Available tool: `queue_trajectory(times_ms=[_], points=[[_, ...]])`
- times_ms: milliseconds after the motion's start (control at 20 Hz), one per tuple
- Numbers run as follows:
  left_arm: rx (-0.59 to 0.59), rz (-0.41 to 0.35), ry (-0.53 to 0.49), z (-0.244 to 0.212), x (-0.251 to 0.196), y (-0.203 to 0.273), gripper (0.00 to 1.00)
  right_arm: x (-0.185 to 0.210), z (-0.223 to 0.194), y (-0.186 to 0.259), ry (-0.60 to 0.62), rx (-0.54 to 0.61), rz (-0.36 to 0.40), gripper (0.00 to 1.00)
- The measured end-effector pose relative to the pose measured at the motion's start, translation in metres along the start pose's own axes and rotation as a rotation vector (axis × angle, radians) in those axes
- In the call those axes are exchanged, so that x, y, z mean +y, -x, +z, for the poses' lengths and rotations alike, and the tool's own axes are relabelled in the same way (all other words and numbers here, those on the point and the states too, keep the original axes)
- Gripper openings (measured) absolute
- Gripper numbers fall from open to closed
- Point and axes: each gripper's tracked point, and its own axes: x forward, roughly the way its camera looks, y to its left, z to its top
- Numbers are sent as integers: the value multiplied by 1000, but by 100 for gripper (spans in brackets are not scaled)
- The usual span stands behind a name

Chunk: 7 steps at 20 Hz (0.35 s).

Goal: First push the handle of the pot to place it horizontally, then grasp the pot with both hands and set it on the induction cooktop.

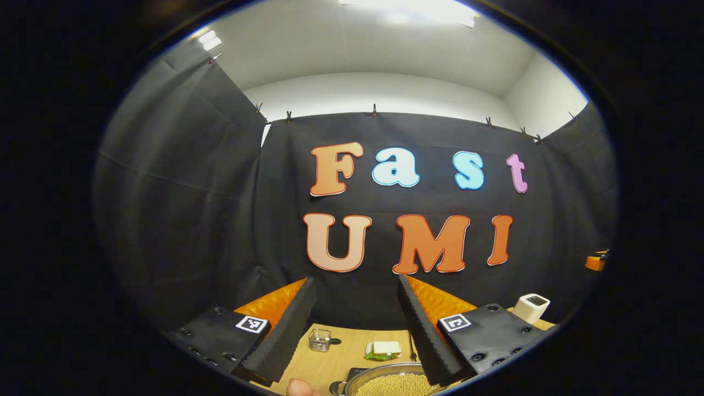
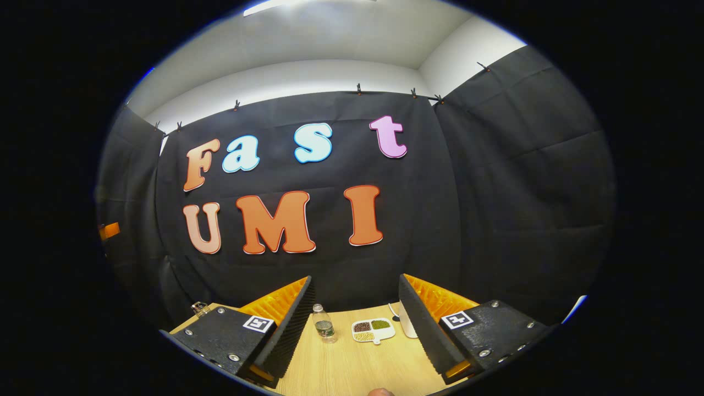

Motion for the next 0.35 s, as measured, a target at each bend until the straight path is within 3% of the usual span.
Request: queue_trajectory(times_ms=[100, 150, 350], points=[[-32, 20, -18, 4, 7, -1, 99, -9, -2, -4, 19, -1, -25, 100], [-34, 30, -17, 2, 10, -1, 97, -10, -2, -4, 25, -3, -28, 95], [9, 8, -15, -8, 6, 7, 98, -1, -5, -1, 15, 6, 3, 100]])
